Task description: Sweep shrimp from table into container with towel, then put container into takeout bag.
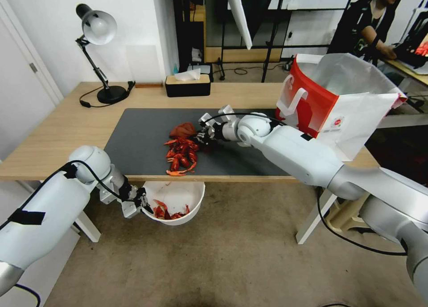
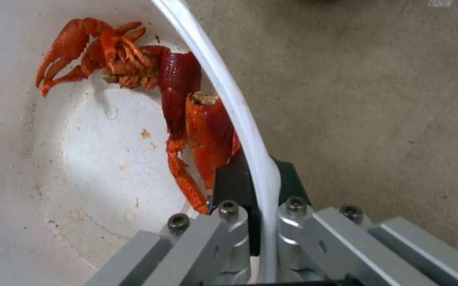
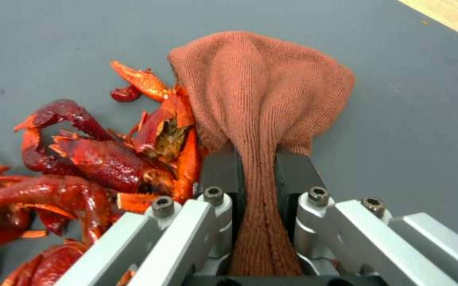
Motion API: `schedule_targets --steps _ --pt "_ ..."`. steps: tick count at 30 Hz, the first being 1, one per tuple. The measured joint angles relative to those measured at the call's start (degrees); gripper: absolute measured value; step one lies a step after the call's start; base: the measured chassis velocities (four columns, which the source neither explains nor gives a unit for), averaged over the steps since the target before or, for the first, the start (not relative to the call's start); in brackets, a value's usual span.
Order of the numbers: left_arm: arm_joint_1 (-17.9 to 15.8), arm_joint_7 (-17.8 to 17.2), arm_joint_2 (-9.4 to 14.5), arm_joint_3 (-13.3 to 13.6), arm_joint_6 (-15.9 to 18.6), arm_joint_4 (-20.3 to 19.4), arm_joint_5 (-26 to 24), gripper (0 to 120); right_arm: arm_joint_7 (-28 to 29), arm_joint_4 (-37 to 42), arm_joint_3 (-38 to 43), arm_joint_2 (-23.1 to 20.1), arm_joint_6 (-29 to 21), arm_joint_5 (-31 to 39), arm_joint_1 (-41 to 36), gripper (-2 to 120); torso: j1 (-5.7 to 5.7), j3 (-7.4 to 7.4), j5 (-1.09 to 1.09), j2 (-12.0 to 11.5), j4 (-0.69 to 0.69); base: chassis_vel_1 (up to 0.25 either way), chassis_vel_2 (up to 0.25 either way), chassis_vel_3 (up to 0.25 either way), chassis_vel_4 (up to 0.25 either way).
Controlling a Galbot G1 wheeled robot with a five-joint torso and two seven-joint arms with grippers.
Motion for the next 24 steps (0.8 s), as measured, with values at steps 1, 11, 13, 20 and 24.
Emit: schedule_targets --steps 1,11,13,20,24 --pt "0.1 0.0 -0.1 0.0 0.0 -0.1 0.0 0 0.3 0.7 0.0 -0.3 -0.2 0.3 -0.2 8 0.01 0.0 0.0 0.0 0.0 0.0 0.0 0.0 0.0" --pt "0.5 0.0 -0.8 0.0 0.0 -0.7 0.0 0 2.0 3.8 0.1 -1.6 -0.9 1.1 -1.4 8 0.0 0.0 0.0 0.0 0.0 0.0 0.0 0.0 0.0" --pt "0.6 0.0 -0.9 0.1 0.0 -0.8 -0.1 0 2.2 4.2 0.1 -1.8 -1.0 1.1 -1.6 8 0.0 0.0 0.0 0.0 0.0 0.0 0.0 0.0 0.0" --pt "0.3 0.0 -0.9 0.4 0.0 -1.2 -1.1 0 3.1 5.6 0.3 -2.4 -1.4 1.8 -1.8 8 0.0 0.0 0.0 0.0 -0.01 0.0 0.0 0.0 0.0" --pt "0.0 0.0 -0.8 0.4 0.0 -1.2 -1.2 0 3.5 6.5 0.3 -2.9 -1.5 2.4 -2.0 8 0.0 0.0 0.0 0.0 0.0 0.0 0.0 0.0 0.0"
